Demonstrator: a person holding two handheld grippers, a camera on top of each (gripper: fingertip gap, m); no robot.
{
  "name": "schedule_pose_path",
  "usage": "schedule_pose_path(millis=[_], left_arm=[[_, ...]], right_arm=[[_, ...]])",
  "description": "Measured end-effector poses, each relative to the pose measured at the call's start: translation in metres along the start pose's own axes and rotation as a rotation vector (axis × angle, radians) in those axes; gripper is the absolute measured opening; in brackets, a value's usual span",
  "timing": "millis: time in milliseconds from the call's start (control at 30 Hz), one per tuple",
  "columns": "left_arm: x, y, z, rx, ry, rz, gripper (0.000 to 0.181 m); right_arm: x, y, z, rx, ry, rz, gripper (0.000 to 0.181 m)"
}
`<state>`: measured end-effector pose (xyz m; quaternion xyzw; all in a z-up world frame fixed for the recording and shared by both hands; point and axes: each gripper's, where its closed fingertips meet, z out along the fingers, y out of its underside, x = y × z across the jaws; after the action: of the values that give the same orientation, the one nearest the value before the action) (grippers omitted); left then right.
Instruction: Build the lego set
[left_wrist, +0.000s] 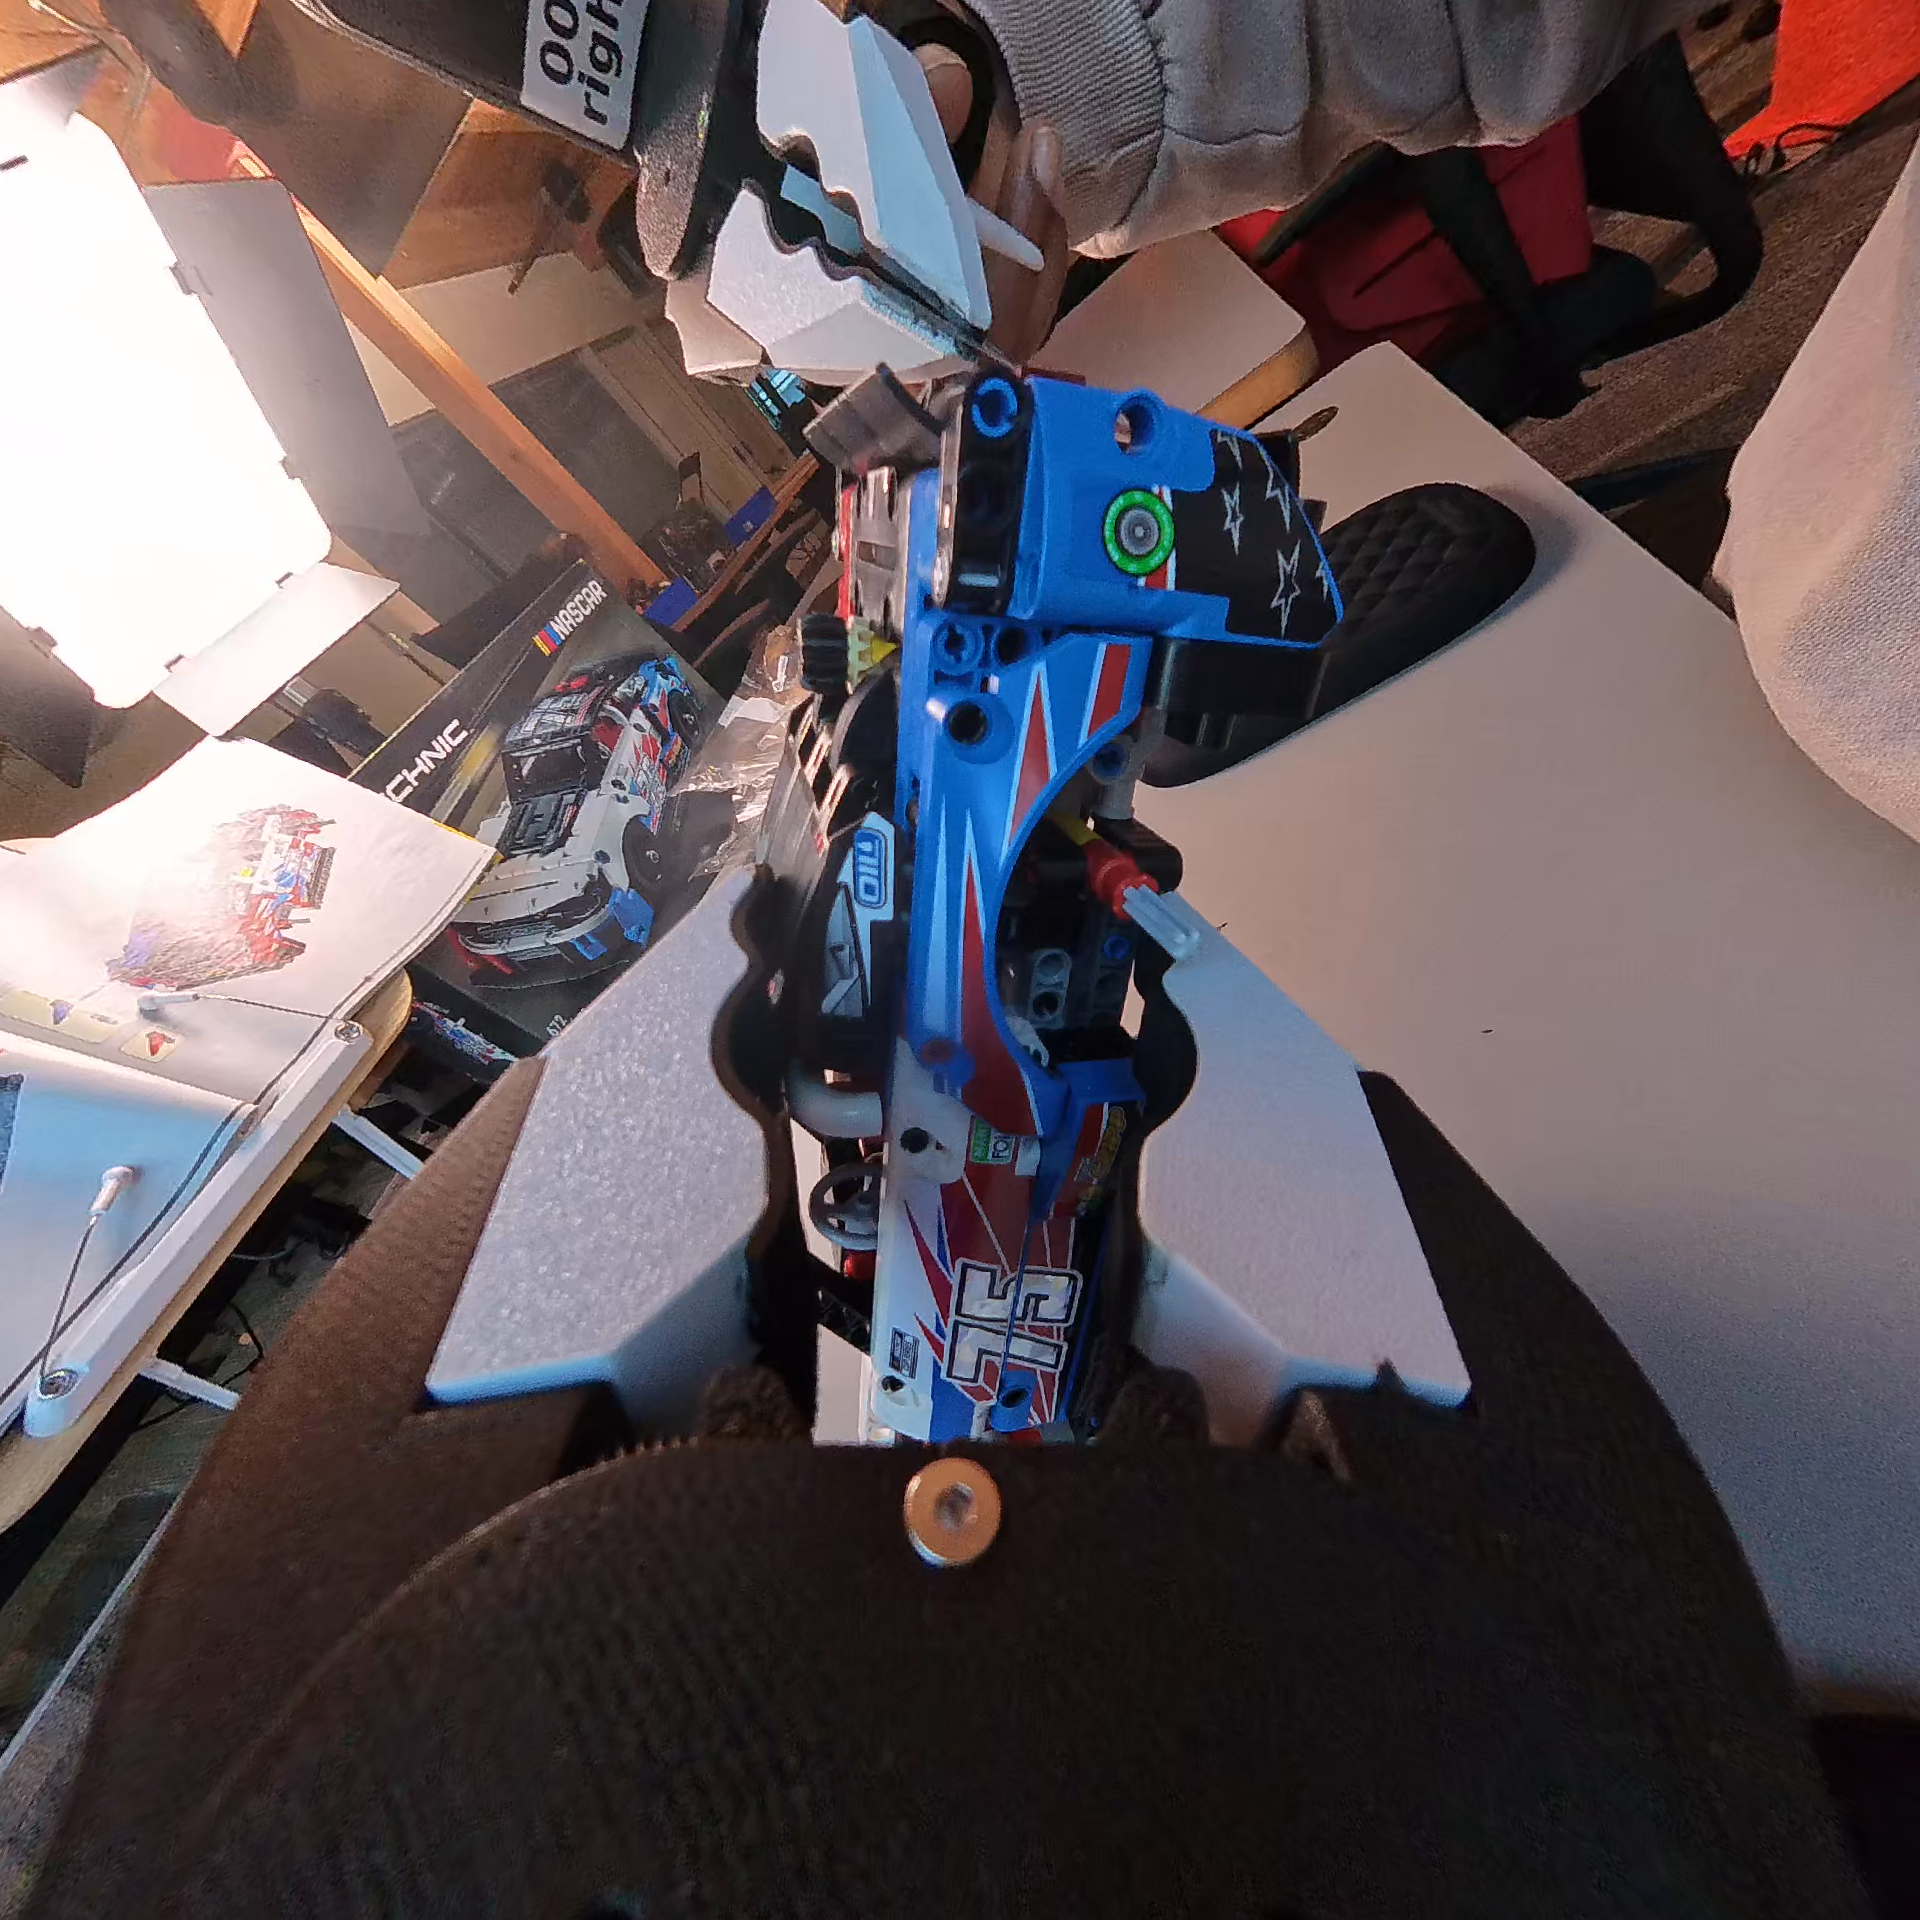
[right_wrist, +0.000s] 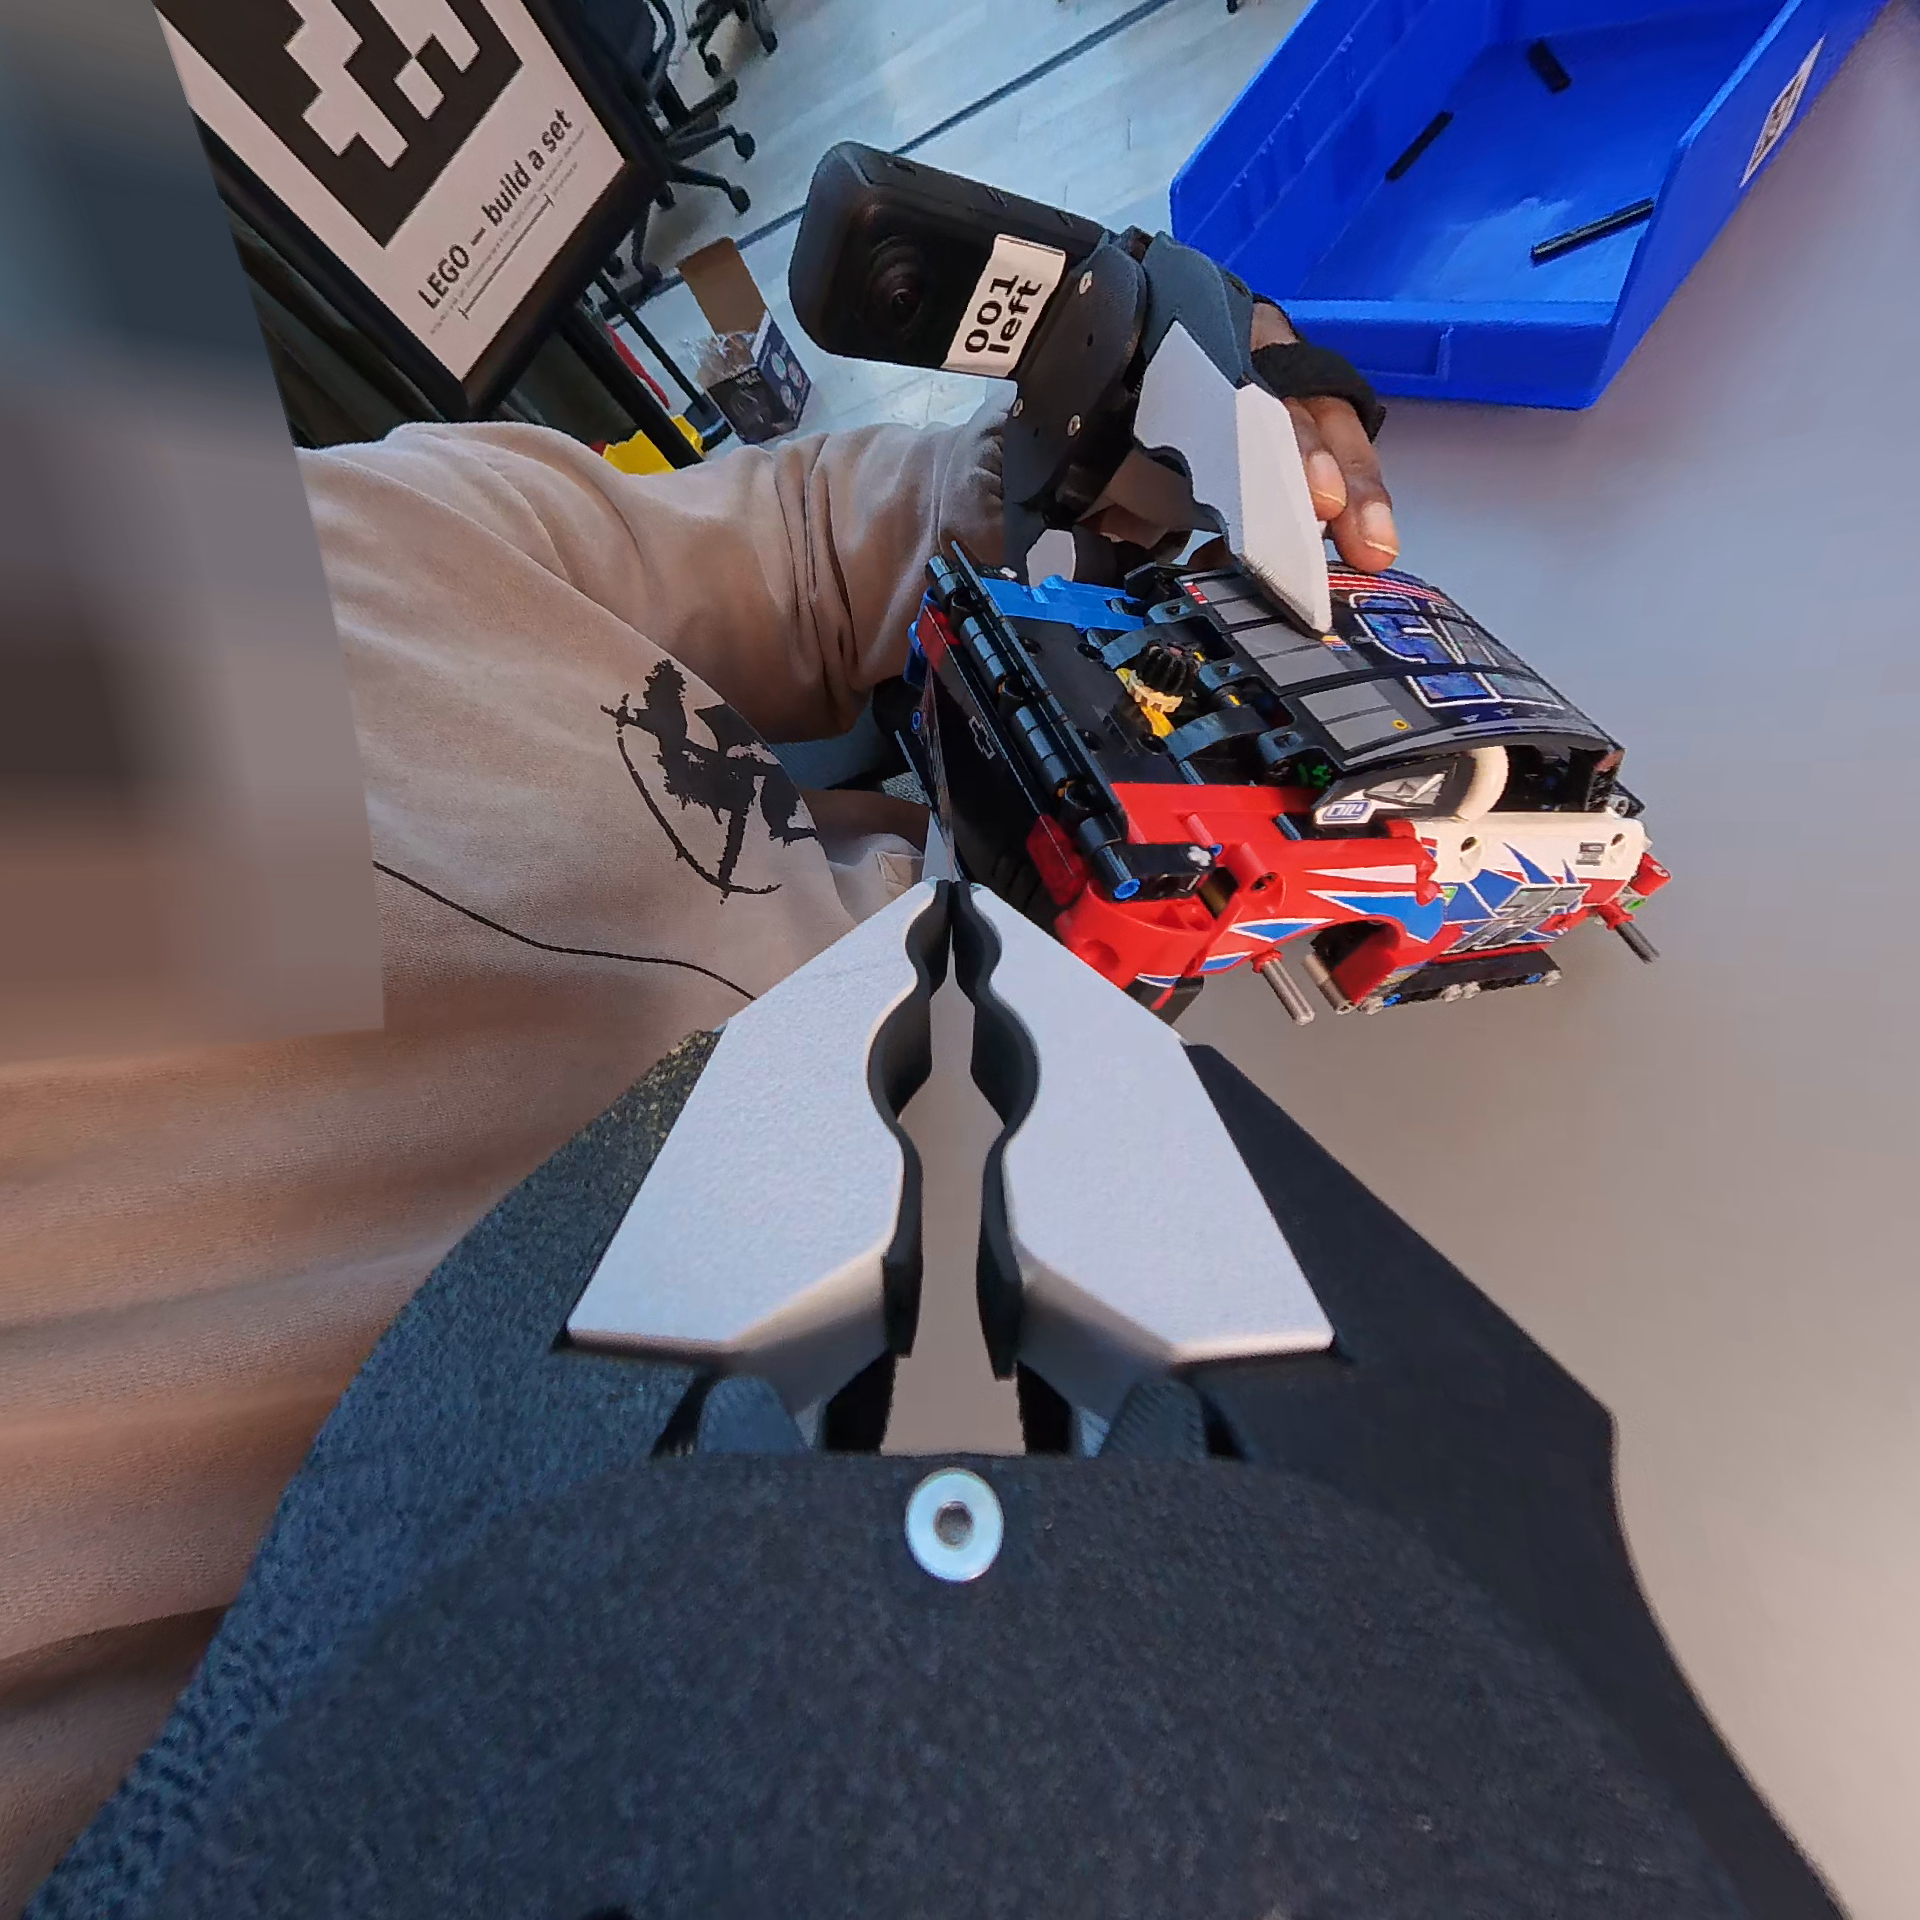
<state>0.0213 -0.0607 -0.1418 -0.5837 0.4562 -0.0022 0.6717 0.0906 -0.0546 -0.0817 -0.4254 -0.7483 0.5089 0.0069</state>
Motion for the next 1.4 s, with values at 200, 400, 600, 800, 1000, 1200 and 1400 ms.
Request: schedule_pose_path(millis=[200,400,600,800,1000,1200,1400], left_arm=[[0.000,0.000,0.000,0.000,-0.001,-0.001,0.067],[0.000,0.000,0.000,0.000,0.000,0.000,0.067],[0.000,0.000,0.000,-0.001,0.001,0.002,0.067],[-0.001,0.000,0.000,-0.003,0.000,0.003,0.067],[-0.001,0.001,-0.001,-0.004,-0.001,0.003,0.067],[-0.001,0.001,-0.001,-0.008,-0.002,0.008,0.068],[-0.001,0.001,0.000,-0.010,0.000,0.012,0.068]], right_arm=[[0.000,0.000,0.001,0.004,0.000,0.010,0.000],[0.001,0.001,0.002,-0.004,0.005,0.012,0.000],[0.002,0.001,0.002,-0.018,0.011,0.018,0.000],[0.002,0.001,0.002,-0.029,0.014,0.019,0.000],[-0.004,0.000,0.001,-0.035,0.005,0.008,0.000],[-0.032,-0.009,0.001,-0.030,-0.039,-0.049,0.000],[-0.064,-0.018,0.004,-0.025,-0.079,-0.105,0.000]])
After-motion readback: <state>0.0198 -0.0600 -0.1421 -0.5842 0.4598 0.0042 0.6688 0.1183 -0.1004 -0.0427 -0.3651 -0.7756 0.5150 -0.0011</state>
